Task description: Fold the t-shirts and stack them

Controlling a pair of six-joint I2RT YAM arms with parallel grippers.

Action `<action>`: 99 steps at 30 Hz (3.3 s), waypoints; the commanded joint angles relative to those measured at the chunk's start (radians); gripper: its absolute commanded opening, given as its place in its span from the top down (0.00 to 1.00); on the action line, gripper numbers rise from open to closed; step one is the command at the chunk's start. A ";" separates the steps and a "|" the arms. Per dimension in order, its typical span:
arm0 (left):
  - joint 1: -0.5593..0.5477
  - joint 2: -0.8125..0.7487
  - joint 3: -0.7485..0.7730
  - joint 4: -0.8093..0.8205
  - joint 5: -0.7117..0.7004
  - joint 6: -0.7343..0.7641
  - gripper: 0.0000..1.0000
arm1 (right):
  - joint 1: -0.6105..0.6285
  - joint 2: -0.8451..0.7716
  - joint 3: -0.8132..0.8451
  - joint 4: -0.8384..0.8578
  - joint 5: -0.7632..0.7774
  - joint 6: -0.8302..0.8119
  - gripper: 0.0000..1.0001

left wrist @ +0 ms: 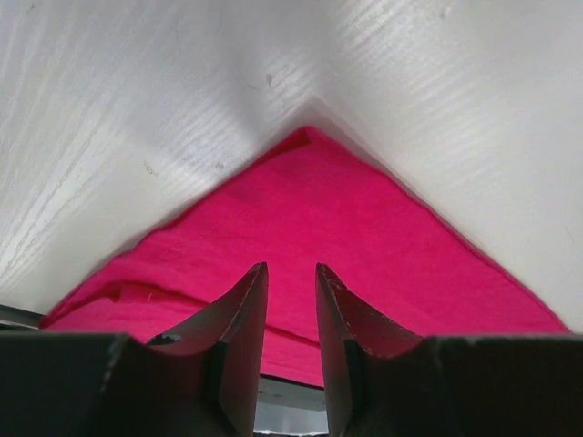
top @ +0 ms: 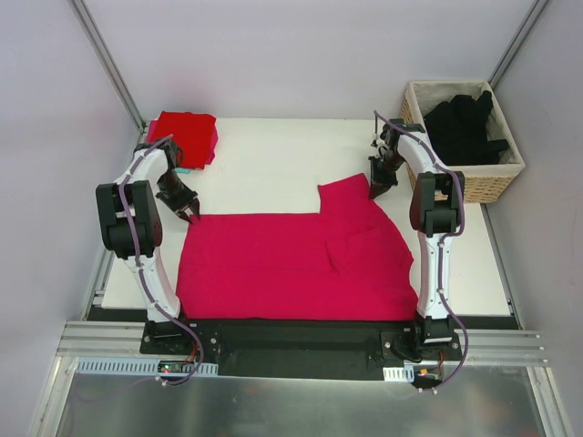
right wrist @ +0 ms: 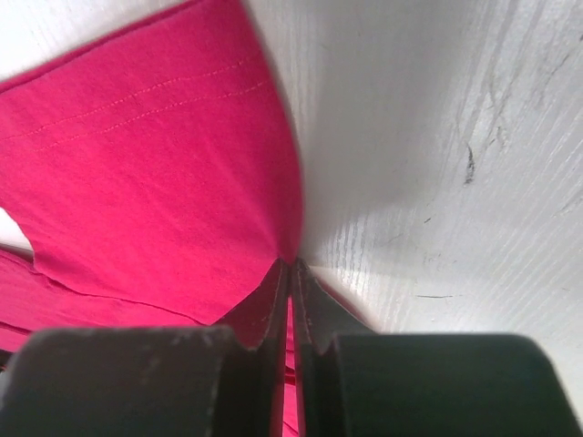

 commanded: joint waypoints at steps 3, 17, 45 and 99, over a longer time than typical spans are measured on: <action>-0.006 0.050 0.096 -0.024 -0.032 0.002 0.69 | -0.003 -0.016 0.020 -0.042 0.022 -0.015 0.96; 0.005 0.121 0.159 -0.036 -0.117 0.068 0.66 | -0.016 -0.038 0.002 -0.054 0.045 -0.026 0.97; 0.005 0.205 0.143 0.010 -0.094 0.045 0.68 | -0.019 -0.062 -0.023 -0.058 0.054 -0.043 0.99; -0.024 0.253 0.346 0.110 0.089 -0.027 1.00 | -0.033 -0.064 0.094 0.218 0.065 -0.030 0.99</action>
